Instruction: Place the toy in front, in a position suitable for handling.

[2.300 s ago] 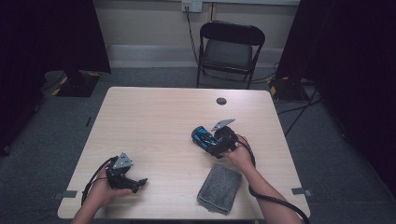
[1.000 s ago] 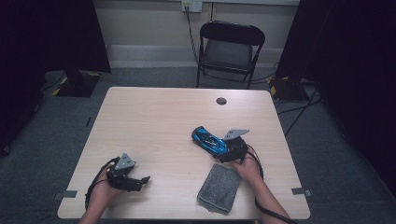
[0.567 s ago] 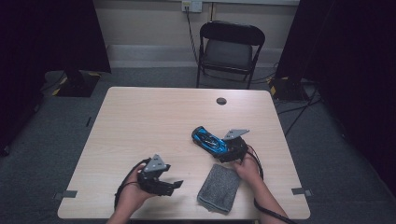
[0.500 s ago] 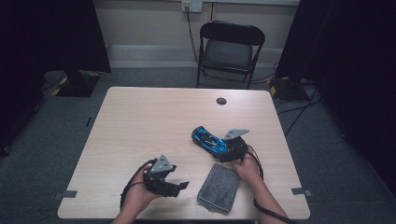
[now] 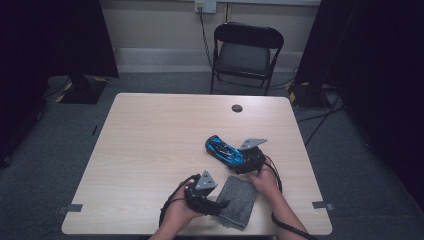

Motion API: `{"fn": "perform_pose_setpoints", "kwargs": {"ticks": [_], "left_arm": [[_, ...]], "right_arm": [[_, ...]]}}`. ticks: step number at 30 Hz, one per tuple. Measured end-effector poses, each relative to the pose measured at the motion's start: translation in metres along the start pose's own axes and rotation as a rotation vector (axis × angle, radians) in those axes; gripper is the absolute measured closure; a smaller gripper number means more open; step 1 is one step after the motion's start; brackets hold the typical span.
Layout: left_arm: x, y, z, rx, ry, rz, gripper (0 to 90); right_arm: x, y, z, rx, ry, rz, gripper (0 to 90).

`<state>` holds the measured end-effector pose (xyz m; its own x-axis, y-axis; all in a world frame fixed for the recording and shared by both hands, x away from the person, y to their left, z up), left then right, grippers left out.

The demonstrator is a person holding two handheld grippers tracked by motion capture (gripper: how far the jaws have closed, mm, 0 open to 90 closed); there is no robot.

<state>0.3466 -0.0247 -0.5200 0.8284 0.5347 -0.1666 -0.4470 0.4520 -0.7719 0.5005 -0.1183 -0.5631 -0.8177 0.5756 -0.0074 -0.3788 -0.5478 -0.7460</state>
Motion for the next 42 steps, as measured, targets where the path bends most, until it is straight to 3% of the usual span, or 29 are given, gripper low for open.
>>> {"fn": "perform_pose_setpoints", "kwargs": {"ticks": [8,19,25,28,31,33,37,38,42], "left_arm": [[-0.017,0.002,-0.019,0.041,0.013,-0.033,36.0],[-0.01,0.016,-0.021,0.102,-0.026,-0.099,39.7],[0.019,0.018,-0.01,0.104,-0.075,-0.052,37.5],[0.035,0.019,-0.003,0.099,-0.102,-0.007,36.6],[0.038,0.017,0.0,0.079,-0.109,0.024,32.5],[0.032,0.015,0.0,0.064,-0.114,0.021,28.7],[0.023,0.022,-0.008,0.089,-0.137,-0.017,23.7],[0.024,0.031,-0.013,0.096,-0.154,-0.086,23.8],[0.026,0.031,-0.013,0.086,-0.166,-0.072,28.9]], "right_arm": [[0.0,0.0,0.0,0.0,0.001,0.0,24.9],[0.0,0.0,0.0,0.0,0.003,-0.002,24.9],[0.0,0.0,0.0,0.0,0.005,-0.004,24.9],[0.0,0.0,0.0,0.0,0.006,-0.004,24.9],[0.0,0.0,0.0,0.0,0.005,-0.004,24.9],[0.0,0.0,0.0,0.0,0.005,-0.004,24.9],[0.0,0.0,0.0,0.0,0.006,-0.004,25.0],[0.0,0.0,0.0,0.0,0.006,-0.004,25.0],[0.0,0.0,0.0,0.0,0.007,-0.004,25.0]]}}
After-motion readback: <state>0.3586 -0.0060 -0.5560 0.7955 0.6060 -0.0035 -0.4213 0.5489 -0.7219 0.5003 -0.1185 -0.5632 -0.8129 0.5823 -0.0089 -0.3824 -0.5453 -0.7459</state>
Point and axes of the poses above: each handheld gripper's, and its own axes: z roughly backward along the jaws, y roughly out of its underside, x roughly to its left, the point moved 9 cm from there along -z, roughly forward along the jaws, and after that the axes turned 1 degree about z, right-handed, at the moved point
